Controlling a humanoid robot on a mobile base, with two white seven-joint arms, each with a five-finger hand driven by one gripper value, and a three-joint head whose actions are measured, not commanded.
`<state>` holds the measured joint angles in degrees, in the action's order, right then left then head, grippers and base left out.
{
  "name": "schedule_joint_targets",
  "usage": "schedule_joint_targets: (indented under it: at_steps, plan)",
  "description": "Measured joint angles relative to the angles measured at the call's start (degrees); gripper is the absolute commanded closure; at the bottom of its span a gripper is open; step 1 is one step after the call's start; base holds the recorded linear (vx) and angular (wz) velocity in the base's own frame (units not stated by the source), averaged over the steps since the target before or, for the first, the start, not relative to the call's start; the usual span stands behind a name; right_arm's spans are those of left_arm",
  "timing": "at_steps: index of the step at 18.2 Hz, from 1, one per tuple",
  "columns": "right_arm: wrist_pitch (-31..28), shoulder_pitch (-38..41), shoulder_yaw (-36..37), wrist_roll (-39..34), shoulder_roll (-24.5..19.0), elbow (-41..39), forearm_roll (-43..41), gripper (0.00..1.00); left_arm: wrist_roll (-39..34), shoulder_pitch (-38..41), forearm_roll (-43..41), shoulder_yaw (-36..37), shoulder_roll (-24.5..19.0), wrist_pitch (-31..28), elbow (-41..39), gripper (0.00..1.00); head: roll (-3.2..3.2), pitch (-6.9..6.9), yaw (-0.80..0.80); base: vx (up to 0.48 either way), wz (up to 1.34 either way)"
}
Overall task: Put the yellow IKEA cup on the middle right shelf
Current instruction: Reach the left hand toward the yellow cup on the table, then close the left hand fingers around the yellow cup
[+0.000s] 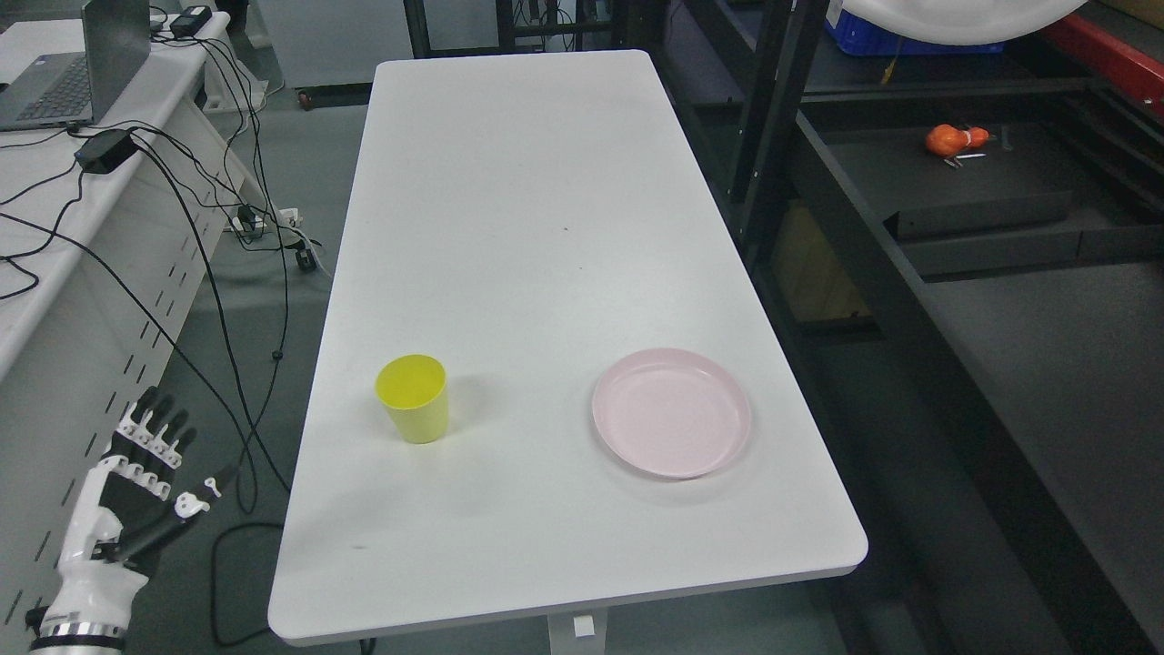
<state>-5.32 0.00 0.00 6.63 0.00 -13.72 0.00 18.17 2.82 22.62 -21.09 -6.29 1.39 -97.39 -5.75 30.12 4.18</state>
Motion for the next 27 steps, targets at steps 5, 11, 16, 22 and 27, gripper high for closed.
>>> schedule_joint_targets:
  at_steps: [5,11,16,22,27]
  plan:
    - [0.00,0.00,0.00,0.00,0.00,0.00,0.00,0.01,1.42,-1.68,0.04,6.41,1.17,-0.21,1.04,0.02,0.00,0.00,0.00,0.000,0.00]
    - [0.00,0.01,0.00,-0.16,0.00,0.00,0.00,0.01,0.06,-2.46,-1.28,12.80,3.35,-3.54,1.67,0.02,0.00,0.00,0.00,0.004,0.00]
    - [0.00,0.00,0.00,-0.18,0.00,0.00,0.00,0.01,-0.98,-2.72,-4.04,13.15,4.46,-4.59,1.99,0.02,0.00,0.00,0.00,0.031,0.05]
    - [0.00,0.00,0.00,0.01,0.00,0.00,0.00,0.01,-1.11,-6.04,-7.51,12.39,5.26,-5.49,3.44,0.02,0.00,0.00,0.00,0.050,0.05]
    - [0.00,0.00,0.00,0.05,0.00,0.00,0.00,0.01,-0.36,-8.40,-9.53,12.54,5.67,-5.58,4.95,0.02,0.00,0.00,0.00,0.056,0.04]
